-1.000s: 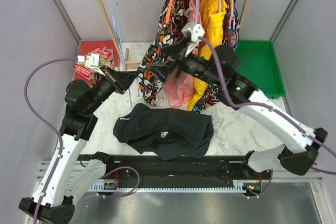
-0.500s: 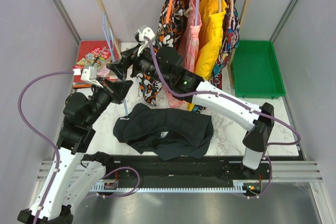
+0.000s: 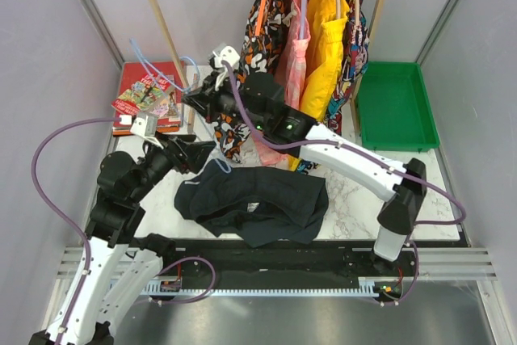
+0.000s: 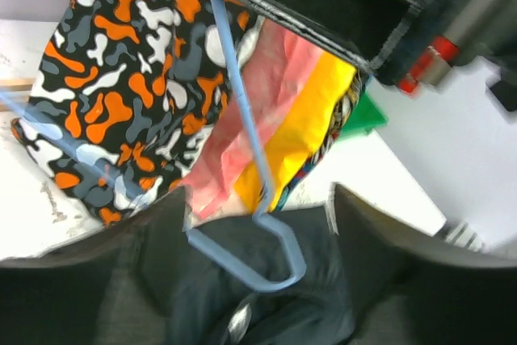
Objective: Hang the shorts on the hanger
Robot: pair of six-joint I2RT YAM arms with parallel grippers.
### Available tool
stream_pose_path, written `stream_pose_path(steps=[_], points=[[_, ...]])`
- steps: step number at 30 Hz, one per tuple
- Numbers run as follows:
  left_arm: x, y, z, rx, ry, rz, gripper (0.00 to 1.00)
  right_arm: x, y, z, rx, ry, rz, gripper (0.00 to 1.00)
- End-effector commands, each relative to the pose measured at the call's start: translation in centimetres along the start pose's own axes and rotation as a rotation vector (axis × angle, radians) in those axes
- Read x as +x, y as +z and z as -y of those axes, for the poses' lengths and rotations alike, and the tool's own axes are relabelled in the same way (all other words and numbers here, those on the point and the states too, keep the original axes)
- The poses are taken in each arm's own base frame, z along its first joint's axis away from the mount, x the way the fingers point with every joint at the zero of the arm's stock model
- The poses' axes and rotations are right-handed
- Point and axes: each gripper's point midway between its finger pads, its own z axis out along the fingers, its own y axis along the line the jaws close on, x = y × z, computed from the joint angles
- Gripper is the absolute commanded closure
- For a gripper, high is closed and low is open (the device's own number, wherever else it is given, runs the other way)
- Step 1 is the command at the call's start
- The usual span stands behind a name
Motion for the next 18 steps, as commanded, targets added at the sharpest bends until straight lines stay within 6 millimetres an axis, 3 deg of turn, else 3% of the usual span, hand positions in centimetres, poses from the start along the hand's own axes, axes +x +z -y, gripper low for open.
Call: stream_pose_path(steps=[1,2,4,5,6,7,8,10,11,12,13,15,18], points=[[1.1,-2.4,2.0,0.116,0.175,-0.096,0.13,-3.5,-5.8,0.8,-0.068,-0.077,-0.013,1.00],[1.6,-3.0,2.5,0.154,0.236,-0.120,0.13,-2.8,-6.8,0.6,-0.112,-0.080,-0.051,1.00],[2.6,-4.4,3.3,0.218,0.299,-0.174,0.11,-1.5,-9.9,2.1,-0.115,-0.076,-0.133,1.00],[3.2,-5.3,4.6,0.318,0.369,-0.192,0.06,-0.8,-10.9,2.4,-0.137,-0.116,-0.163,1.00],[3.2,-6.3,5.5,0.363,0.396,-0.187,0.04,1.9,-12.8,1.8,-0.209,-0.107,-0.262,1.00],[3.6,-7.1,5.8,0.387,0.424,-0.210,0.04,1.2,-14.6,1.6,-0.236,-0.141,-0.261,1.00],[3.7,-7.6,6.1,0.417,0.465,-0.217,0.04,1.9,-15.7,1.4,-0.268,-0.209,-0.285,1.00],[3.5,-8.2,6.4,0.431,0.503,-0.246,0.08,4.3,-19.0,0.4,-0.333,-0.208,-0.391,1.00],[4.4,-8.6,6.0,0.440,0.523,-0.299,0.09,5.1,-20.1,0.1,-0.354,-0.214,-0.426,1.00],[4.6,-8.8,6.1,0.458,0.539,-0.321,0.10,7.2,-21.8,0.1,-0.375,-0.221,-0.510,1.00],[4.4,-8.8,6.3,0.481,0.554,-0.343,0.11,7.4,-23.2,-0.4,-0.402,-0.232,-0.532,1.00],[6.0,-9.8,6.3,0.547,0.589,-0.426,0.12,9.2,-25.8,-0.3,-0.426,-0.261,-0.626,1.00],[8.1,-10.2,5.3,0.589,0.598,-0.554,0.16,10.3,-29.1,-0.4,-0.435,-0.287,-0.699,1.00]])
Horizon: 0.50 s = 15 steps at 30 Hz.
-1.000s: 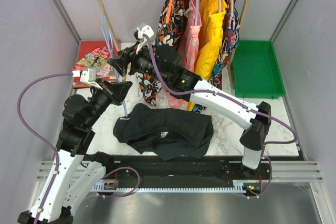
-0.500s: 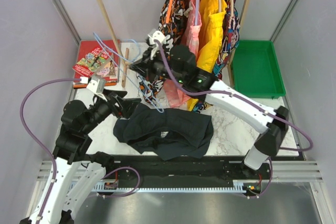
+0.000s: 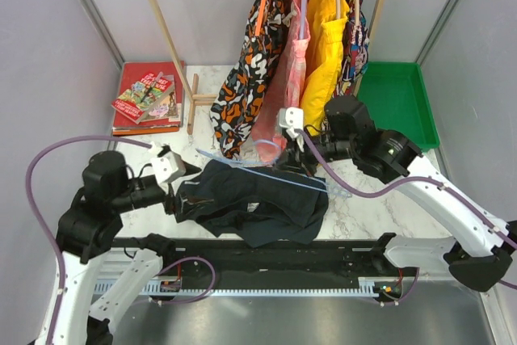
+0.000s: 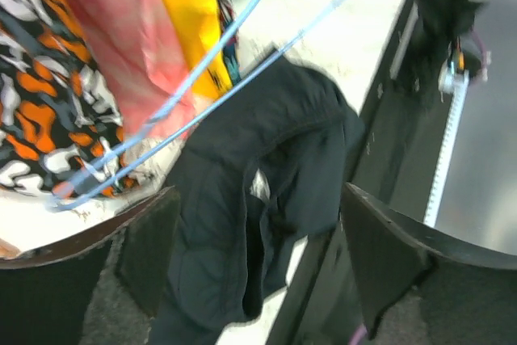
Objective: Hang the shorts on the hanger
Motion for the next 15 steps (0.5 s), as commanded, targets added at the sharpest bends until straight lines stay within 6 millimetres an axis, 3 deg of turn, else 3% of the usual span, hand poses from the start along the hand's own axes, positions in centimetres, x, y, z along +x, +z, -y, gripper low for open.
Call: stream_pose_path(steps=[1,4,6,7,12,15], points=[[4.2,0.0,1.8,0.182,0.036,-0.191,0.16,5.9,-3.4,-3.9,-0.117,-0.054,-0.184,1.00],[6.3,0.4,1.2,0.208,0.072,-0.261,0.18,7.5,-5.2,-4.9,-0.116,-0.078,-0.225,1.00],[8.5,0.4,-0.1,0.191,0.149,-0.339,0.20,9.3,-6.0,-5.3,-0.118,-0.079,-0.283,1.00],[10.7,0.5,-0.8,0.194,0.200,-0.401,0.20,9.7,-6.4,-5.5,-0.118,-0.104,-0.288,1.00],[17.0,1.0,-1.7,0.222,0.181,-0.556,0.24,11.5,-6.1,-5.5,-0.141,-0.118,-0.336,1.00],[19.1,1.5,-2.2,0.220,0.170,-0.591,0.25,12.5,-5.3,-4.5,-0.158,-0.149,-0.390,1.00]])
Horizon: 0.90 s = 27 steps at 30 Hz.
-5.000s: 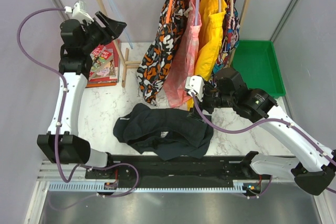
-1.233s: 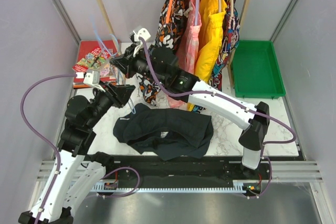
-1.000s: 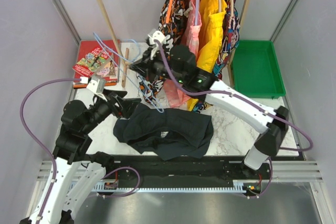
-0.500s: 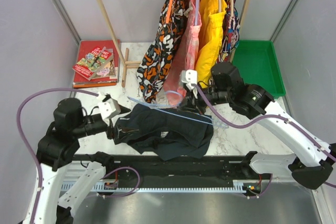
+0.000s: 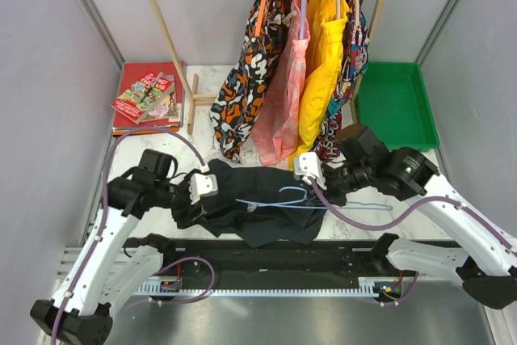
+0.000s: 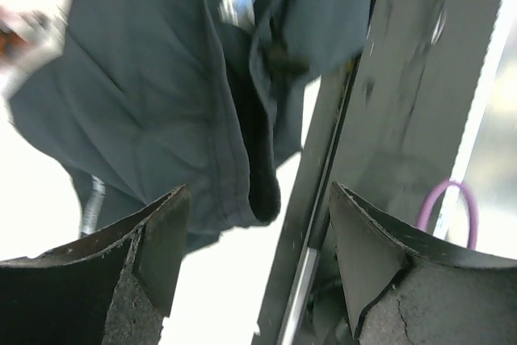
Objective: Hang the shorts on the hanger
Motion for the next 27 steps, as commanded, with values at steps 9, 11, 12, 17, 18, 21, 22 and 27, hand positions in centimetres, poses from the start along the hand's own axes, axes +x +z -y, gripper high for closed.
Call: stream_pose_path(steps=[9,11,12,17,18,21,22,27], points=[[3.8,3.3,-3.5,-0.046,0.049,-0.122,0.26,1.6,3.4,4.0,-0.063,-0.165,-0.160,1.00],[4.2,3.5,-3.8,-0.052,0.044,-0.137,0.28,1.3,3.7,4.1,-0.072,-0.176,-0.157,1.00],[4.4,3.7,-4.0,-0.056,0.045,-0.142,0.28,1.1,3.8,4.1,-0.078,-0.186,-0.156,1.00],[4.9,4.3,-4.5,-0.053,0.032,-0.167,0.42,0.8,4.4,3.3,-0.127,-0.232,-0.166,1.00],[5.0,4.3,-4.5,-0.048,0.032,-0.168,0.45,0.6,4.7,2.8,-0.143,-0.249,-0.169,1.00],[4.5,4.6,-4.3,-0.025,0.041,-0.147,0.63,0.4,5.7,2.7,-0.161,-0.276,-0.176,1.00],[4.4,4.6,-4.2,-0.019,0.042,-0.144,0.73,0.2,5.9,2.8,-0.163,-0.276,-0.172,1.00],[4.2,4.3,-4.4,-0.018,0.037,-0.148,0.98,-1.4,7.6,4.0,-0.143,-0.271,-0.135,1.00]])
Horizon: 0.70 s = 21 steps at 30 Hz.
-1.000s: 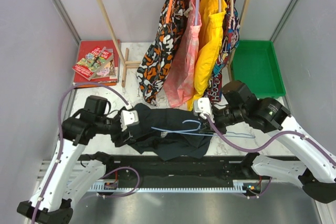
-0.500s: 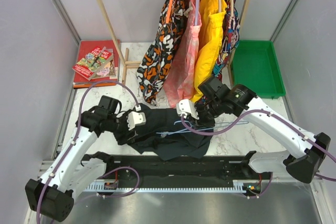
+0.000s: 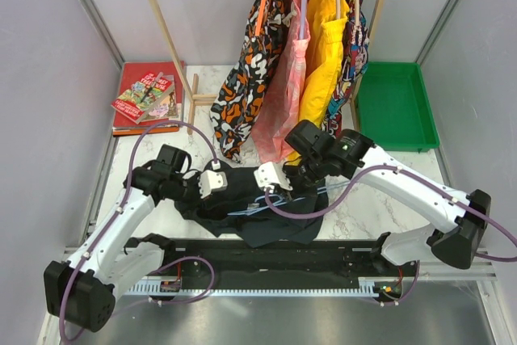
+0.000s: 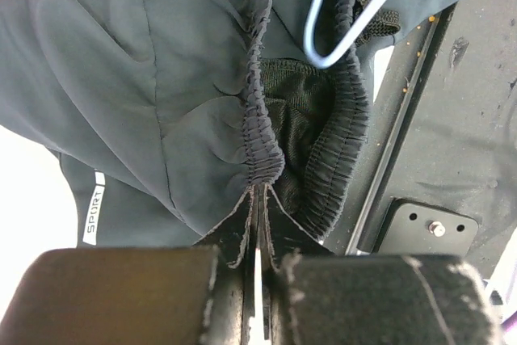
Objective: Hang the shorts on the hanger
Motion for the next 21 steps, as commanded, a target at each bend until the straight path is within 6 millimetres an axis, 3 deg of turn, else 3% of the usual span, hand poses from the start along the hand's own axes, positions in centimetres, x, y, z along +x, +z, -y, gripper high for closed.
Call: stream_pose_path(steps=[1,11,14,21], points=[[-1.3,-0.4,-0.7,-0.015,0.055,0.033,0.98,-2.9,0.1,2.0,0.039,-0.051,0.080,1.00],[-4.3,-2.1,-0.9,-0.026,0.037,0.123,0.98,-6.5,3.4,3.4,0.019,-0.051,0.164,1.00],[-5.1,-2.5,-1.0,-0.024,0.036,0.146,0.98,-7.1,4.2,4.7,0.054,-0.021,0.183,1.00],[-7.0,-3.2,-1.0,0.004,0.003,0.195,0.98,-8.6,4.5,6.5,0.155,0.055,0.274,1.00]])
